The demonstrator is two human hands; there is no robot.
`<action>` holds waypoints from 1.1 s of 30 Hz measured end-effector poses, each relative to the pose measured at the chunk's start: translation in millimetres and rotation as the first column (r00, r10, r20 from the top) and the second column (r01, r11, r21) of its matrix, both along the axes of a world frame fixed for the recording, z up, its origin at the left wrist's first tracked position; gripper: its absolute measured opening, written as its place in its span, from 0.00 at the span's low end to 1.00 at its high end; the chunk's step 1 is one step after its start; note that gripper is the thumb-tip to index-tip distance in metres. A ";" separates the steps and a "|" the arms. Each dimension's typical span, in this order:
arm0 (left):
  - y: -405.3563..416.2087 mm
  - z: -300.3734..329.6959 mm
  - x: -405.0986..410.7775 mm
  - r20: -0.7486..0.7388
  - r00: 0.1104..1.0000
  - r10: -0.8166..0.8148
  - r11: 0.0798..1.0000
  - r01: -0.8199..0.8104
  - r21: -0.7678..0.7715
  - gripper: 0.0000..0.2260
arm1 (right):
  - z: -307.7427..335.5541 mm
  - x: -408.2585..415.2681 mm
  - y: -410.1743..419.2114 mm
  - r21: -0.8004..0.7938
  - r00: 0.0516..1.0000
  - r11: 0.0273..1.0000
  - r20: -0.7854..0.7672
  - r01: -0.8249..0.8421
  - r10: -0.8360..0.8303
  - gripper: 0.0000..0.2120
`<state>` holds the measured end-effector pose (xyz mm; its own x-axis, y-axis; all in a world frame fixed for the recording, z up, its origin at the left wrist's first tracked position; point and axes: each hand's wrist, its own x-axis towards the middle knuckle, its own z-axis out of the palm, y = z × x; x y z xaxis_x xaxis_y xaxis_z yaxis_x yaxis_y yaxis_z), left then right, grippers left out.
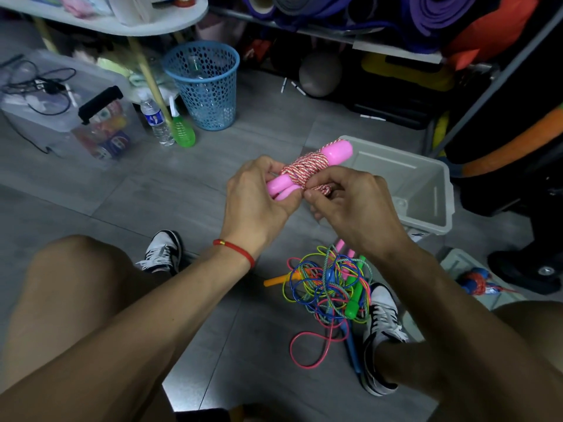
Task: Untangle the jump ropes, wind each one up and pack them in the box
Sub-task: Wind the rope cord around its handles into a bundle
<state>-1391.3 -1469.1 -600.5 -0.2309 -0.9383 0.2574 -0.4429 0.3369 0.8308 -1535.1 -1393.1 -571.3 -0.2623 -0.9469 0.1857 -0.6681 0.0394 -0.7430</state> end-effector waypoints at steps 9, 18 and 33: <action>8.5 -2.1 -4.7 -0.003 0.995 -0.101 0.995 0.100 -0.027 0.14 | -1.3 -3.4 -3.4 -0.109 0.992 0.988 0.081 0.108 -0.099 0.11; 14.6 7.0 -8.6 0.022 0.999 -0.049 0.983 0.052 -0.176 0.13 | -0.5 7.9 -2.9 -0.244 0.974 0.943 0.075 0.225 -0.213 0.14; 18.7 2.1 -14.9 0.001 0.997 0.080 0.980 -0.078 -0.183 0.10 | -18.2 15.9 -10.9 -0.458 0.974 0.876 -0.087 0.148 -0.211 0.05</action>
